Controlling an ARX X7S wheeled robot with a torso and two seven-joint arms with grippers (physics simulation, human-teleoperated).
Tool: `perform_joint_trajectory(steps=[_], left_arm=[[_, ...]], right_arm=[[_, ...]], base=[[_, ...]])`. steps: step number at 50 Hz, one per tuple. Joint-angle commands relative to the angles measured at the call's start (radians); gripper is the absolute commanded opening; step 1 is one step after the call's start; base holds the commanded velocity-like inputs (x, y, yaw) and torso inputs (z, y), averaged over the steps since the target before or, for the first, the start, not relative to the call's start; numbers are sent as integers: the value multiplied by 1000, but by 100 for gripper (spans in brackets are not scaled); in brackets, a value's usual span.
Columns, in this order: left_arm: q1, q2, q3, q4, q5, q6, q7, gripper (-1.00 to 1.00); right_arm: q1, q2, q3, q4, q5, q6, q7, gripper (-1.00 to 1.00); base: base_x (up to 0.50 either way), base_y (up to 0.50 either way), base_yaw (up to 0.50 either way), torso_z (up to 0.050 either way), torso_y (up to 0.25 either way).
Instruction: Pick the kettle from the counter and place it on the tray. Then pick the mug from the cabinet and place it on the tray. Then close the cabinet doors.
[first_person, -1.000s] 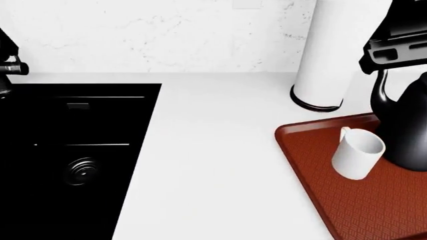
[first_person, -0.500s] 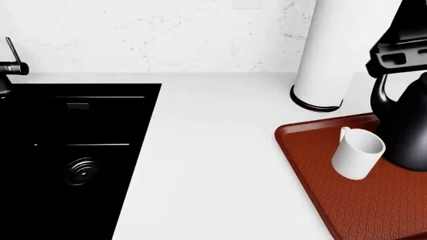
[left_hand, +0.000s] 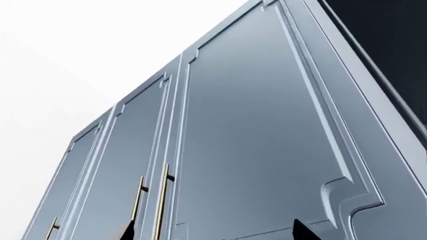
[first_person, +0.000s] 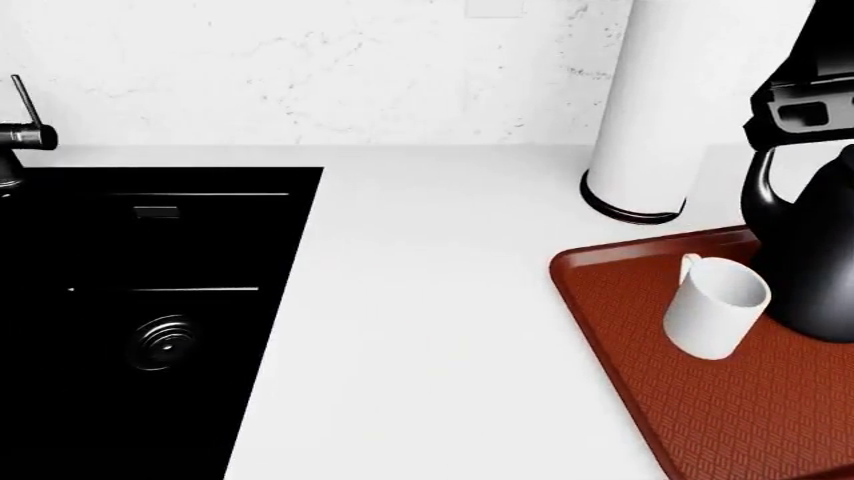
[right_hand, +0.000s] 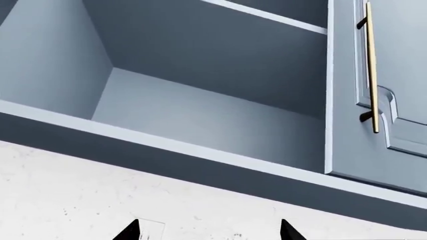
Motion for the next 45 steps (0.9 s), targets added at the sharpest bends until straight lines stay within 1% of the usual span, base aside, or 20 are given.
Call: perform_joint_trajectory(steps=[1, 4, 6, 9, 16, 20, 26, 30, 37, 45], left_arm=[[-92, 18, 106, -81, 165, 11, 99, 100], [-113, 19, 128, -111, 207, 26, 131, 100], [-149, 15, 145, -142, 231, 30, 176, 100], [-160, 29, 160, -194, 264, 62, 211, 100], [-127, 117, 222, -309, 365, 186, 258, 100], [-112, 169, 229, -353, 386, 240, 266, 100], [-14, 278, 193, -398, 372, 374, 243, 100], [11, 332, 211, -418, 394, 436, 258, 100], [36, 388, 242, -474, 432, 506, 294, 100], [60, 423, 272, -488, 432, 529, 324, 100]], right_arm=[[-10, 27, 11, -15, 10, -18, 2, 100], [-16, 31, 12, -16, 8, -24, 3, 100], [-18, 30, 12, -15, 5, -24, 3, 100], [-23, 30, 12, -15, 1, -27, 3, 100], [-20, 34, 16, -20, 8, -26, 7, 100], [-22, 34, 17, -21, 8, -26, 9, 100], [-24, 41, 21, -24, 13, -32, 9, 100], [-9, 44, 29, -23, 32, -25, 9, 100], [-25, 20, 19, -7, 0, -24, 4, 100], [-34, 28, 23, -9, -3, -32, 1, 100]], base=[[0, 0, 0, 0, 0], [0, 0, 0, 0, 0], [0, 0, 0, 0, 0], [0, 0, 0, 0, 0], [0, 0, 0, 0, 0], [0, 0, 0, 0, 0], [0, 0, 0, 0, 0], [0, 0, 0, 0, 0], [0, 0, 0, 0, -1], [0, 0, 0, 0, -3]])
